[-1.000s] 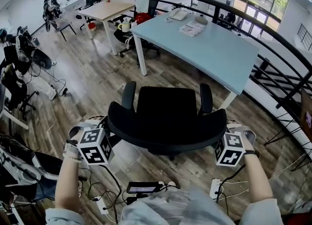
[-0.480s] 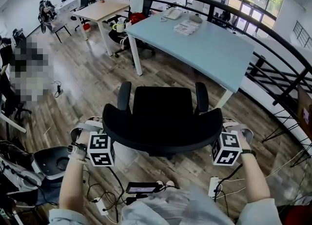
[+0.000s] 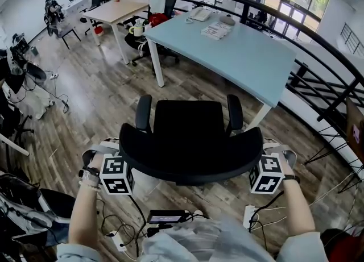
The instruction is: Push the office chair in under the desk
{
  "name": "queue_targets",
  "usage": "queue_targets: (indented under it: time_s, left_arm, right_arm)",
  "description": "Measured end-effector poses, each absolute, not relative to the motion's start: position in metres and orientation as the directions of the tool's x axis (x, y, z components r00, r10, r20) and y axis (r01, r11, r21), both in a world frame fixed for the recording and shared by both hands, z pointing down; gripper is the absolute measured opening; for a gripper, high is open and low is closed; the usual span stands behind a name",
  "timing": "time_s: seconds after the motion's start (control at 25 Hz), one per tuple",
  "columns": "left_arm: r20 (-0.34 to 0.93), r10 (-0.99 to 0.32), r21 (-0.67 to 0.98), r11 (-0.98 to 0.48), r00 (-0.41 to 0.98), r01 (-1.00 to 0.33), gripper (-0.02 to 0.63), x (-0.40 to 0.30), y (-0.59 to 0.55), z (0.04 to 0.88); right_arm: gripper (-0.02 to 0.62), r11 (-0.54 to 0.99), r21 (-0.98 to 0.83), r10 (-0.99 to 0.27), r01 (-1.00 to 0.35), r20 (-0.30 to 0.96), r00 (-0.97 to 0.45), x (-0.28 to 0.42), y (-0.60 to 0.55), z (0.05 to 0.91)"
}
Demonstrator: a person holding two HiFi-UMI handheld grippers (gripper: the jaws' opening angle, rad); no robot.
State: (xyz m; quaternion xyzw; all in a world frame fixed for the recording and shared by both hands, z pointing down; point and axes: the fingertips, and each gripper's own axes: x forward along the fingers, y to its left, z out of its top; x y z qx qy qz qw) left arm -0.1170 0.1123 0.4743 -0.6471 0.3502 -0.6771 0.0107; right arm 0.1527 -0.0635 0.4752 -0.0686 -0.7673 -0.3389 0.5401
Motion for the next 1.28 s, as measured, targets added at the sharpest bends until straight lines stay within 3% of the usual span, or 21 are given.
queue_targets:
  time_s: [1.28]
  left_arm:
    - [0.881, -0.464, -0.458, -0.790, -0.092, -0.408, 0.084, -0.134, 0.113, 0.483]
  right_arm:
    - [0.135, 0.798, 0.400, -0.258, 0.450, 0.903, -0.344, 0.146, -0.052, 0.479]
